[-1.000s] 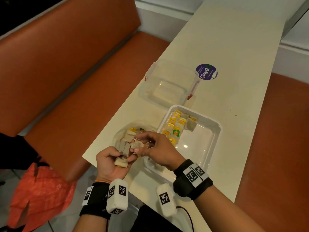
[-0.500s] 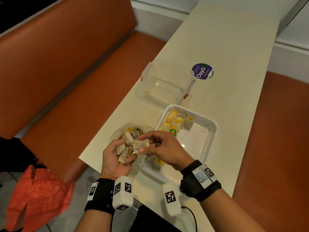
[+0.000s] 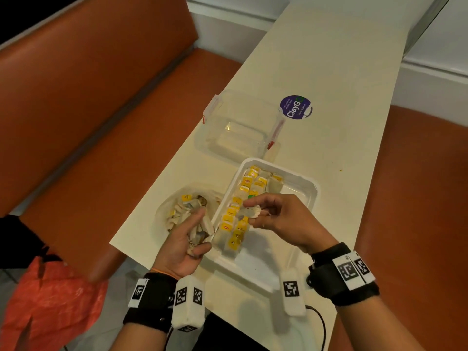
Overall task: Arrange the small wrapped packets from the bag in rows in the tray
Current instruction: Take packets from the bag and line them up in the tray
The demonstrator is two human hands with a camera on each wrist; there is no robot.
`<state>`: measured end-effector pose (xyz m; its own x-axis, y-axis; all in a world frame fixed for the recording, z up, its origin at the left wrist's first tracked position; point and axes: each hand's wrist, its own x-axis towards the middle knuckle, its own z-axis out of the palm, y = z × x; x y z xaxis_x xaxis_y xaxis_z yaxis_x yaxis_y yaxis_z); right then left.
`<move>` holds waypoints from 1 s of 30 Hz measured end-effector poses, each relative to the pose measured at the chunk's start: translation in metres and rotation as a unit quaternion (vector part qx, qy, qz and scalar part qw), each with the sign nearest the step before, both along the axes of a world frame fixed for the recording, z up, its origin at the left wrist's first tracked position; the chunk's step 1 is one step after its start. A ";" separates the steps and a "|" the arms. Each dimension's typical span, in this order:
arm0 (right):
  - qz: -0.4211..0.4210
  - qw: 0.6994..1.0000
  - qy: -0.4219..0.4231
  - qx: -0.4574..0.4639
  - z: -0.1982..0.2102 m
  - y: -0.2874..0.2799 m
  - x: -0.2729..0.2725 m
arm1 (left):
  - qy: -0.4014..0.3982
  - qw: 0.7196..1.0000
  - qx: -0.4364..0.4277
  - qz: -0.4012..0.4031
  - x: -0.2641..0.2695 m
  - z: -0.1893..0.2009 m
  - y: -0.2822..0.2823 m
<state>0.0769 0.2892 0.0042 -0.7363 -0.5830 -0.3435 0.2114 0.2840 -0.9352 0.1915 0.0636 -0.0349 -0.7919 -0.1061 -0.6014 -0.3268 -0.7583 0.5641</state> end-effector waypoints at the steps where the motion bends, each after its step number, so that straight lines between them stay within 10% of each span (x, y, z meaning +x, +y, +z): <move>1: -0.015 1.000 0.018 0.016 -0.002 0.005 -0.002 | -0.007 1.000 -0.003 -0.013 -0.003 -0.001 0.005; 7: -0.098 0.975 0.079 0.182 -0.039 0.032 -0.021 | -0.055 0.998 -0.008 -0.037 -0.014 -0.001 0.039; 30: -0.169 0.979 -0.005 0.115 -0.069 0.017 -0.061 | -0.064 0.997 -0.011 -0.042 -0.010 -0.010 0.044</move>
